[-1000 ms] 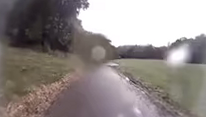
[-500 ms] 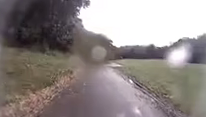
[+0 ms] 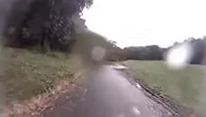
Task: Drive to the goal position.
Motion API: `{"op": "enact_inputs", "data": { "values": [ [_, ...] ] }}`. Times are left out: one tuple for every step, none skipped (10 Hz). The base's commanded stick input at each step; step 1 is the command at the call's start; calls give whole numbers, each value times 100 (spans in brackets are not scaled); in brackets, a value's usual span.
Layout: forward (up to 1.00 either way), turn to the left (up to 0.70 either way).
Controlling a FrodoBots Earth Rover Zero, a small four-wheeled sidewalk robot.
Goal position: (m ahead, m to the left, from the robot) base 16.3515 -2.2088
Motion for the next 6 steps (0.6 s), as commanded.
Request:
{"op": "enact_inputs", "data": {
  "values": [
    [70,0],
    [70,0],
    [70,0],
    [70,0],
    [70,0],
    [70,0]
  ]
}}
